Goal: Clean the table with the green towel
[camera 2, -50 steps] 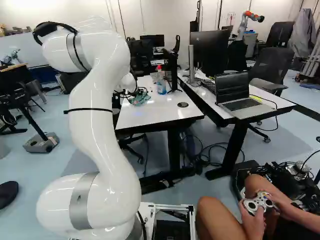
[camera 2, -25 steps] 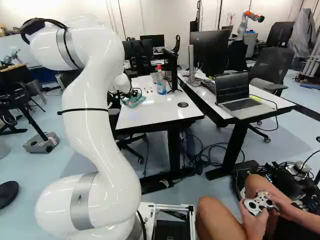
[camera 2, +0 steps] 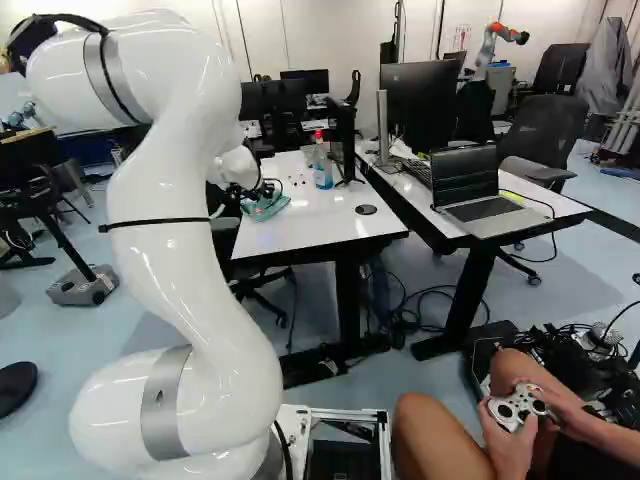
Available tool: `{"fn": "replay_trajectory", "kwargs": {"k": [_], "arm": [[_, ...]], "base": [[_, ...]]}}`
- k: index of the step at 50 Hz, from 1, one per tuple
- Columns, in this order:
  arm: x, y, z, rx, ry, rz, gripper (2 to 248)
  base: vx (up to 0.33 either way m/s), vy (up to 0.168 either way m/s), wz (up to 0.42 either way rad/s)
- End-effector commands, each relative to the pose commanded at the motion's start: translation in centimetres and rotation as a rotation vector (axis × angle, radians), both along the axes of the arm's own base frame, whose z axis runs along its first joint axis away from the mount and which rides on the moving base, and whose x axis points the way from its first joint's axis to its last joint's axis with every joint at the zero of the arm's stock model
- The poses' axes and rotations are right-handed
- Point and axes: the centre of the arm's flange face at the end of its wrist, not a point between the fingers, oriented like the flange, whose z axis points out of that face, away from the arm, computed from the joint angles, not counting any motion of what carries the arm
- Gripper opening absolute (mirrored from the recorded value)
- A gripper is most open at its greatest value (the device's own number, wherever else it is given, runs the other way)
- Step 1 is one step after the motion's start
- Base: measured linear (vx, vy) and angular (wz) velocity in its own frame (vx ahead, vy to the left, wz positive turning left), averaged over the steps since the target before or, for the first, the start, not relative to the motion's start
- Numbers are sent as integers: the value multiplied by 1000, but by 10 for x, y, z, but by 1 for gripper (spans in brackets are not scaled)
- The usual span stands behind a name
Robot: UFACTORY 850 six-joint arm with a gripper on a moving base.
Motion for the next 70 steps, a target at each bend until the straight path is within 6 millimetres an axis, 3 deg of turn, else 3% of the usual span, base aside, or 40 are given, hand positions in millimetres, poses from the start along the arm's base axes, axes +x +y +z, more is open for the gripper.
{"fn": "replay_trajectory", "kwargs": {"k": [34, 50, 70], "arm": [[4, -56, 1, -1, 5, -87, 39], [6, -57, 1, -1, 3, -89, 39], [-1, -58, 21, 0, 1, -89, 39]], "base": [[0, 0, 0], [0, 0, 0], [0, 0, 0]]}}
